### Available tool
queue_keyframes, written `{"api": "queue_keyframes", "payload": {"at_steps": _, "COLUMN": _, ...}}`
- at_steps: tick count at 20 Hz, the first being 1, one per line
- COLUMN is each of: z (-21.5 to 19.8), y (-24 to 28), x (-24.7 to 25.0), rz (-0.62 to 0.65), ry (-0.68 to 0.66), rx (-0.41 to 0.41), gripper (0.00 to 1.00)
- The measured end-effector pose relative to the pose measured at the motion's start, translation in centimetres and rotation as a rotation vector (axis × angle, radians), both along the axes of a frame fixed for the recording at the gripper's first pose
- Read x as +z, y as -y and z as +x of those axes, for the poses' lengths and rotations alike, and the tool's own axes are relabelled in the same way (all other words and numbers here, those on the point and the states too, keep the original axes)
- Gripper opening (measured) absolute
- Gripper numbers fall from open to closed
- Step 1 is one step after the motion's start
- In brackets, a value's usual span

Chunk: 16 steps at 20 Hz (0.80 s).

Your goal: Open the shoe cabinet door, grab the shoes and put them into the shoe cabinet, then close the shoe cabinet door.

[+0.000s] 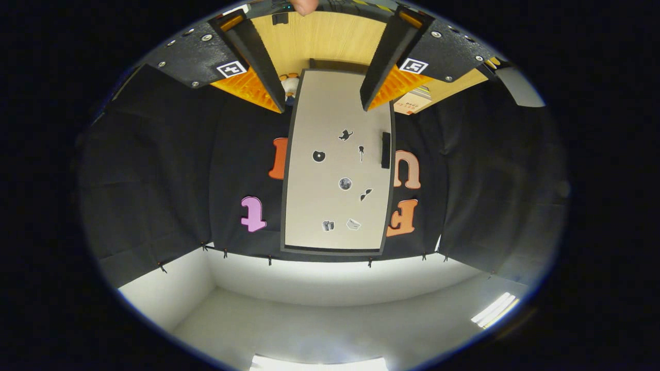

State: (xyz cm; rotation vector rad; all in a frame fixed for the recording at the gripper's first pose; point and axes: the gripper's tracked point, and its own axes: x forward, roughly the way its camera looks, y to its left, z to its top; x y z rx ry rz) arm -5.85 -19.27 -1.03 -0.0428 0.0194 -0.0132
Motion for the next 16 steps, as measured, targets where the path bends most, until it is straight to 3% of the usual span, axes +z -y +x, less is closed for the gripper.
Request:
{"api": "queue_keyframes", "payload": {"at_steps": 7, "z": -0.2, "y": 1.1, "x": -0.4, "rz": 0.074, "ry": -0.006, "rx": -0.010, "gripper": 0.93}}
{"api": "queue_keyframes", "payload": {"at_steps": 16, "z": 0.8, "y": 0.9, "x": -0.7, "rz": 0.074, "ry": -0.011, "rx": -0.009, "gripper": 0.93}}
